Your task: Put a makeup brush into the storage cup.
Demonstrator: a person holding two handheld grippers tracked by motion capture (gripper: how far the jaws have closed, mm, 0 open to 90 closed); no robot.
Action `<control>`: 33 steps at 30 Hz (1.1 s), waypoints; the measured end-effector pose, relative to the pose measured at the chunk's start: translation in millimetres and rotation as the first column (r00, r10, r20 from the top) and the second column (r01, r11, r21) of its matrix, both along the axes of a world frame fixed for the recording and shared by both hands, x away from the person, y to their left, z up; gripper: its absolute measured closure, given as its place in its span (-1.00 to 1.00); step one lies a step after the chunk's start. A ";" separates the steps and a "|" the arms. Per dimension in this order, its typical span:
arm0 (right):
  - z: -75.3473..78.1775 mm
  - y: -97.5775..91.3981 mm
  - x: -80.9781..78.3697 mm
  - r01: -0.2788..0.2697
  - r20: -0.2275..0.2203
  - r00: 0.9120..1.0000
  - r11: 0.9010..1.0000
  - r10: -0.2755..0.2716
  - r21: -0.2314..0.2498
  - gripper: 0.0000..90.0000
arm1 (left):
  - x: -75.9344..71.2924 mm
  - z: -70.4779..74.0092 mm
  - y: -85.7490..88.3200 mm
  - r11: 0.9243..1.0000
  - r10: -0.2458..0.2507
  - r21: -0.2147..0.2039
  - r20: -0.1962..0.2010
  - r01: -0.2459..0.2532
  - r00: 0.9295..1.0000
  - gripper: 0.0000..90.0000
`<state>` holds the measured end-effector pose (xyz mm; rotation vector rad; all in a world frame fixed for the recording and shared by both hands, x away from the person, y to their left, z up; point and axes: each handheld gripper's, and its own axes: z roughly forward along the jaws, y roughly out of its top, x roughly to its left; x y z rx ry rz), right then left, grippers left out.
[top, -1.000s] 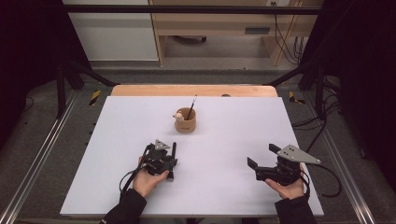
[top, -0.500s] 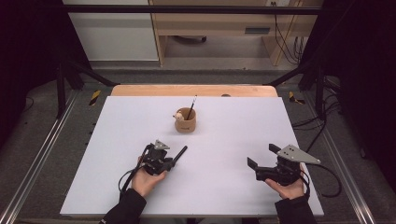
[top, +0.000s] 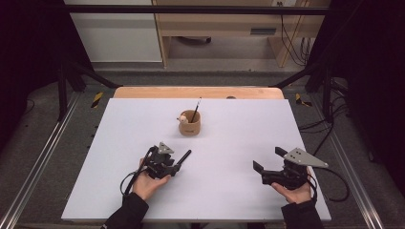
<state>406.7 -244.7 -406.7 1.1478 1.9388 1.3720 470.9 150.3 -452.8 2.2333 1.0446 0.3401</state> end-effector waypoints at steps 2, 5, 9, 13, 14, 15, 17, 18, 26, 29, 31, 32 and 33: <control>0.2 -0.2 -0.1 0.000 0.001 1.000 1.000 0.000 -0.002 -0.89 | -0.6 6.0 -0.3 1.000 -0.015 0.000 -0.001 0.015 1.000 0.15; 0.8 -0.2 -0.1 0.002 0.004 1.000 1.000 -0.002 -0.001 -0.89 | -0.3 14.4 -1.0 0.999 -0.036 0.021 0.006 0.036 0.999 -0.01; 1.9 -0.3 -0.6 0.003 0.005 1.000 1.000 -0.003 0.002 -0.89 | 3.5 25.0 -2.1 0.998 -0.052 0.043 -0.002 0.052 0.999 -0.14; 1.3 -0.7 -0.3 0.003 0.004 1.000 1.000 -0.003 0.000 -0.89 | 11.8 31.0 -6.0 0.993 -0.076 0.094 -0.025 0.078 0.997 -0.14; 1.2 -0.4 -0.2 0.003 0.004 1.000 1.000 -0.003 0.000 -0.89 | 13.9 31.4 -7.4 0.990 -0.084 0.109 -0.038 0.087 0.996 -0.13; 1.0 -0.2 -0.2 0.000 0.001 1.000 1.000 0.000 -0.002 -0.89 | 16.0 31.4 -9.1 0.988 -0.089 0.122 -0.053 0.095 0.995 -0.11; 0.9 0.2 -0.1 -0.001 0.001 1.000 1.000 0.001 -0.003 -0.89 | 19.6 29.8 -12.8 0.984 -0.101 0.142 -0.071 0.110 0.992 -0.08; 1.0 0.2 -0.1 -0.002 0.000 1.000 1.000 0.002 -0.003 -0.89 | 21.3 28.8 -14.8 0.980 -0.107 0.159 -0.080 0.119 0.991 -0.06; 0.9 0.1 0.0 -0.005 -0.001 1.000 1.000 0.005 -0.003 -0.89 | 31.2 18.0 -23.9 0.971 -0.116 0.192 -0.133 0.141 0.984 0.05; 0.8 0.5 0.2 -0.008 0.000 1.000 1.000 0.008 -0.002 -0.89 | 33.6 14.8 -25.2 0.969 -0.121 0.196 -0.156 0.151 0.980 0.13; 0.4 0.9 0.4 -0.006 -0.003 1.000 1.000 0.006 -0.001 -0.89 | 35.0 12.9 -26.2 0.967 -0.119 0.202 -0.167 0.152 0.979 0.18; 0.1 1.1 0.6 -0.006 -0.004 1.000 1.000 0.006 -0.005 -0.89 | 35.9 12.1 -26.6 0.966 -0.117 0.209 -0.175 0.153 0.977 0.19; -0.1 1.3 0.5 -0.006 -0.006 1.000 1.000 0.006 -0.005 -0.89 | 36.5 10.9 -27.0 0.965 -0.114 0.212 -0.182 0.152 0.977 0.23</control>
